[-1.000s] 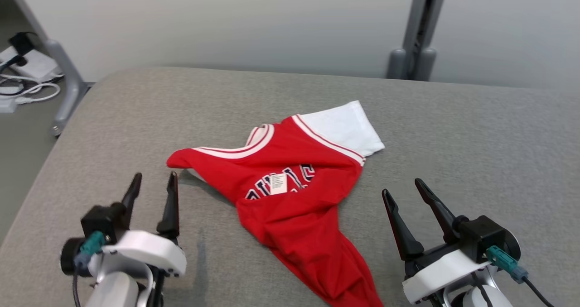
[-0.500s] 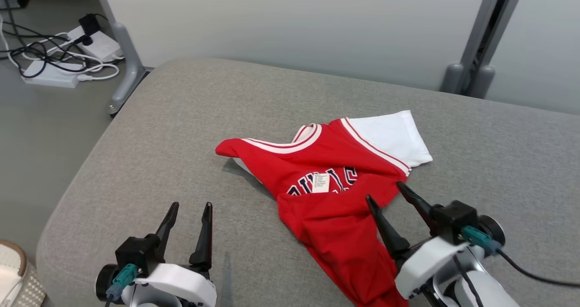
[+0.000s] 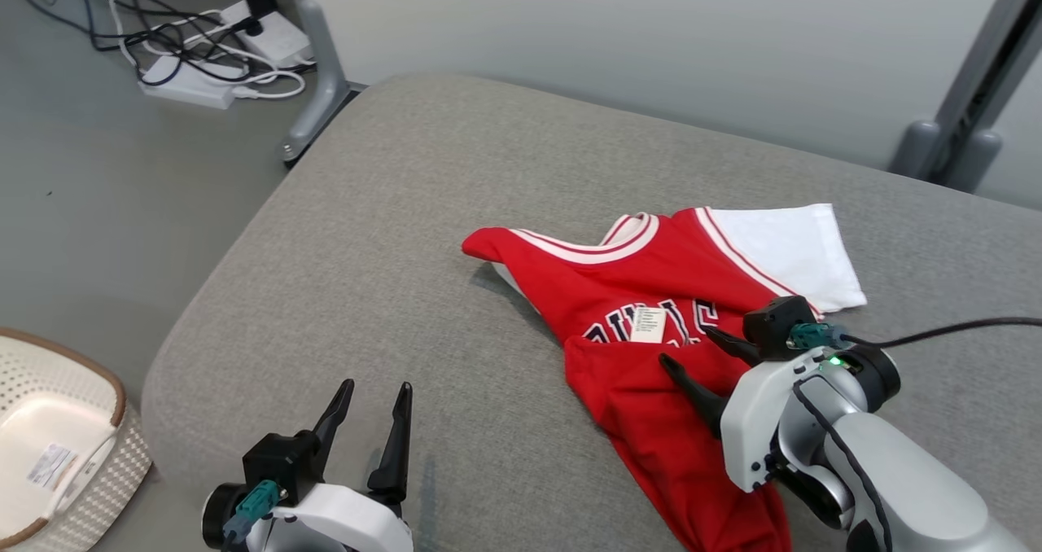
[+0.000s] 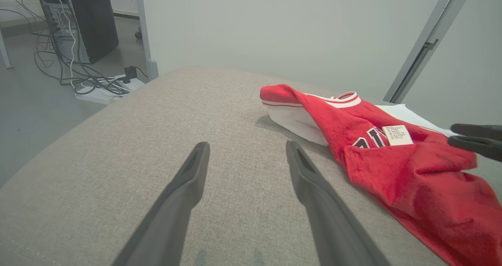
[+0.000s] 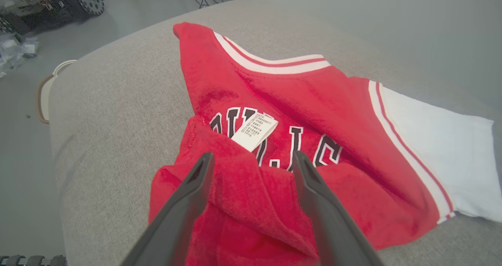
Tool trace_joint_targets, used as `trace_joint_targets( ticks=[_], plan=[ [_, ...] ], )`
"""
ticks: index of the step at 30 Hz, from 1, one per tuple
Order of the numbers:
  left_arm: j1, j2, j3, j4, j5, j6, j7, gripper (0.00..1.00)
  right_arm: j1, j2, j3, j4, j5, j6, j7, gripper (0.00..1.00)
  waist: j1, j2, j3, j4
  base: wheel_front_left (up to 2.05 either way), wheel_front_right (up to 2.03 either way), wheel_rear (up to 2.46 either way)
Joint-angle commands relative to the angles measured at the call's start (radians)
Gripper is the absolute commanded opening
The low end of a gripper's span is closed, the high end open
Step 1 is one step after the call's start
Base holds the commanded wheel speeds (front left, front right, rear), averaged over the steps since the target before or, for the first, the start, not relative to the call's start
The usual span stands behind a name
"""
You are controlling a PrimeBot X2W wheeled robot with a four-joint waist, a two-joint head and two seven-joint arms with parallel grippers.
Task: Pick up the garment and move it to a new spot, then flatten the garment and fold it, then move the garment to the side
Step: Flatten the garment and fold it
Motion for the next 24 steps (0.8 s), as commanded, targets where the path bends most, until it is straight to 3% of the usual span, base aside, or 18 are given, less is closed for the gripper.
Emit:
trace_joint_targets(
  ticks=[1, 6, 7, 8, 17, 24],
  plan=[
    [-0.018, 0.003, 0.0, 0.002, -0.005, -0.003, -0.001, 1.0, -0.018, -0.015, 0.014, 0.013, 0.003, -0.001, 0.008, 1.0, 0.0, -0.0001, 0.008, 0.02, 0.0, 0.0, 0.0],
    [-0.024, 0.002, -0.016, -0.005, -0.034, 0.009, -0.001, 1.0, -0.069, -0.037, 0.106, 0.064, 0.056, -0.001, 0.047, 1.0, 0.0, -0.0001, 0.032, 0.037, 0.0, 0.0, 0.0],
    [-0.023, 0.002, -0.019, -0.007, -0.042, 0.017, -0.001, 1.0, -0.086, -0.042, 0.147, 0.072, 0.075, -0.001, 0.052, 0.16, 0.0, -0.0001, 0.038, 0.039, 0.0, 0.0, 0.0],
    [-0.023, 0.002, -0.02, -0.008, -0.047, 0.019, -0.001, 1.0, -0.095, -0.047, 0.164, 0.072, 0.084, -0.001, 0.044, 0.0, 0.0, -0.0001, 0.039, 0.039, 0.0, 0.0, 0.0],
    [-0.019, 0.002, -0.011, 0.001, -0.037, 0.027, -0.001, 1.0, -0.098, -0.139, 0.199, 0.051, 0.096, -0.001, -0.076, 0.0, 0.0, -0.0001, 0.007, -0.008, 0.0, 0.0, 0.0],
    [-0.01, 0.002, -0.003, 0.001, -0.025, 0.022, -0.002, 1.0, -0.058, -0.21, 0.087, 0.021, 0.084, -0.001, -0.133, 0.0, 0.0, -0.0001, -0.015, -0.072, 0.0, 0.0, 0.0]
  ],
)
